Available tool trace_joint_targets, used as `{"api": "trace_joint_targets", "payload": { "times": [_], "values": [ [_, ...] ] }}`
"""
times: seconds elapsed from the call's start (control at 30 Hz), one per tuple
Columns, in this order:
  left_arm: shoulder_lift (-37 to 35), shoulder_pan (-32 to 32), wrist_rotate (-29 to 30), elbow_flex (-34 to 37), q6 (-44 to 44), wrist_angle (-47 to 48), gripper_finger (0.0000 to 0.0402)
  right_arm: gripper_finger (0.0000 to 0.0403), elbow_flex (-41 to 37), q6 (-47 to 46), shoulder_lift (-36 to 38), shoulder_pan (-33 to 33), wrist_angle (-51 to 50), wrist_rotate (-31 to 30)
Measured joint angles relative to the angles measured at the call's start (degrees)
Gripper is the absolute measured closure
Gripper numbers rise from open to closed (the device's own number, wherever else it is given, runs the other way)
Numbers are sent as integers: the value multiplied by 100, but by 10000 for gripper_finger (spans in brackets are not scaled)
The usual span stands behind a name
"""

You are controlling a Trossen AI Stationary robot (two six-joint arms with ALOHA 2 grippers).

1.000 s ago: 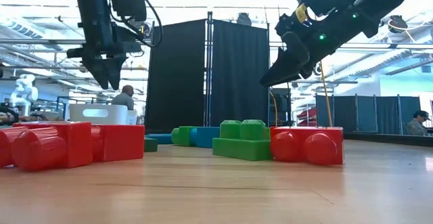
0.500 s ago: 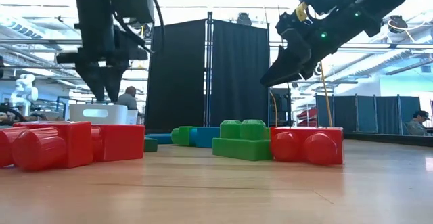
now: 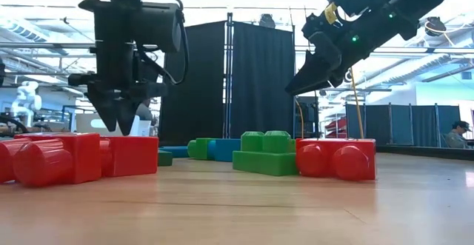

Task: Sort blocks by size
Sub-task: Put the yellow block into the white bin

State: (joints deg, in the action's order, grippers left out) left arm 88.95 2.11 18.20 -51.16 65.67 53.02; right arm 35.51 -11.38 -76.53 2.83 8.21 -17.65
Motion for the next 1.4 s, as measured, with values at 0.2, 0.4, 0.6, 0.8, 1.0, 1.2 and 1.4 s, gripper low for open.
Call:
{"api": "trace_joint_targets", "payload": {
  "times": [0.2, 0.4, 0.6, 0.8, 1.0, 1.2, 1.4],
  "values": [
    [0, 33, 162, 0, -3, -25, 255, 227, 0, 2, 0, 0, -26, 0],
    [-2, 168, -48, 290, -123, -434, 255, 227, 0, -4, 0, -71, -87, -1],
    [-2, 278, -177, 590, -191, -758, 255, 227, 0, -10, 0, -198, -83, 2],
    [-2, 300, -515, 798, -354, -1290, 255, 227, 0, -108, 0, -225, -81, 0],
    [-32, 334, -619, 1069, -376, -1574, 255, 227, 0, -168, 0, -333, -92, -2],
    [-24, 334, -671, 1082, -654, -1729, 261, 227, 0, -265, 0, -378, -85, -2],
    [-96, 337, -684, 1089, -769, -1738, 296, 227, 0, -389, 0, -455, -128, -2]
  ]
}}
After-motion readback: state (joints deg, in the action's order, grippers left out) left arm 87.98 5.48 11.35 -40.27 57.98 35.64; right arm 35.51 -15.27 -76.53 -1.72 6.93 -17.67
